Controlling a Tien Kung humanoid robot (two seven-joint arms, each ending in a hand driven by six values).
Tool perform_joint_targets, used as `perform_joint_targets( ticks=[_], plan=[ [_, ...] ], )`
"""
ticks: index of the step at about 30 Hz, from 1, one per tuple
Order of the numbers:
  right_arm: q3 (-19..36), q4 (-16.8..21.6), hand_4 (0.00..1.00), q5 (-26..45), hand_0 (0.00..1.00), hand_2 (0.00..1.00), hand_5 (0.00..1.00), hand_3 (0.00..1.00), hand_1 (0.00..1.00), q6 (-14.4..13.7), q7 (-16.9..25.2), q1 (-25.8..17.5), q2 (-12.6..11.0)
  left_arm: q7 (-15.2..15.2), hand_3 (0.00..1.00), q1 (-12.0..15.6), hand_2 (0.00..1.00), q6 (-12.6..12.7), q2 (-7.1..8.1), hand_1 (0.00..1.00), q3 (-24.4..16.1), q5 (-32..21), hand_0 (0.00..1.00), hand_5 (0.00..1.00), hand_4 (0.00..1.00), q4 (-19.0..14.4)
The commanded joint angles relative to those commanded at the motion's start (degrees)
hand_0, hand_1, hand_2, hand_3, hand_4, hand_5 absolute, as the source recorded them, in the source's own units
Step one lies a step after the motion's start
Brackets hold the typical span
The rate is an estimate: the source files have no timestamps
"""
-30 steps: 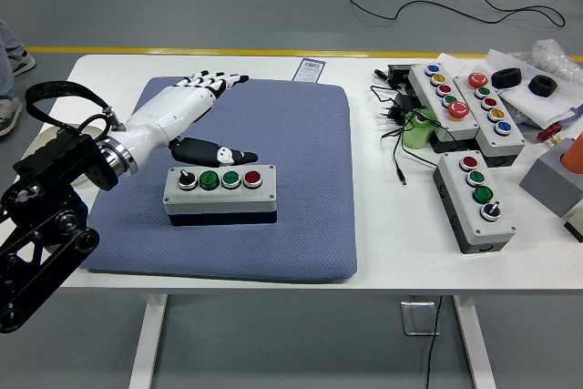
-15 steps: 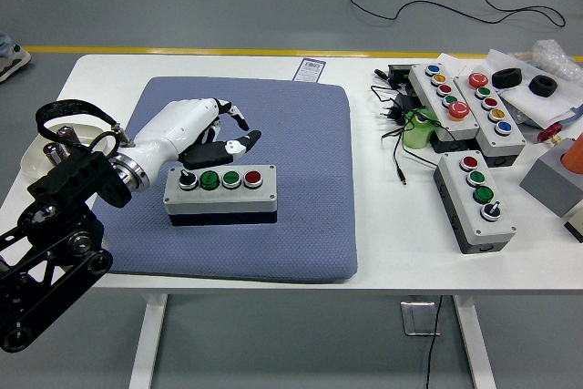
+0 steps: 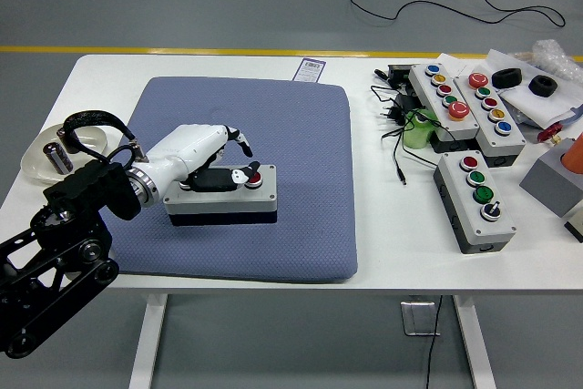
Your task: Pick up the button,place it on the desk,press the button,press the button
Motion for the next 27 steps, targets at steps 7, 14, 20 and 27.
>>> perform_joint_targets(
  ticks=[7, 14, 20, 27],
  plan=[
    [0.0, 0.0, 0.436, 0.0, 0.651, 0.681, 0.307, 0.593, 0.65, 0.0, 0.0, 0.0, 0.0, 0.4, 0.649, 0.1, 0.002, -1.2, -0.22, 0.002, 1.2, 0.6, 0.002, 0.73, 0.601, 0.4],
    [0.0, 0.0, 0.436, 0.0, 0.651, 0.68, 0.306, 0.593, 0.648, 0.0, 0.0, 0.0, 0.0, 0.7, 0.648, 0.1, 0.002, -2.1, -0.35, 0.002, 2.1, 0.6, 0.002, 0.73, 0.599, 0.3],
    [-0.1, 0.0, 0.436, 0.2, 0.651, 0.68, 0.305, 0.594, 0.649, 0.0, 0.0, 0.1, 0.0, 1.2, 0.649, -0.1, 0.002, -2.8, -0.34, 0.002, 3.1, 0.6, 0.002, 0.73, 0.596, 1.4],
    [-0.1, 0.0, 0.435, 0.2, 0.651, 0.679, 0.305, 0.593, 0.648, 0.0, 0.0, 0.1, 0.0, 1.4, 0.648, -0.2, 0.002, -3.9, -0.34, 0.002, 4.0, 0.7, 0.002, 0.731, 0.595, 2.0]
  ],
)
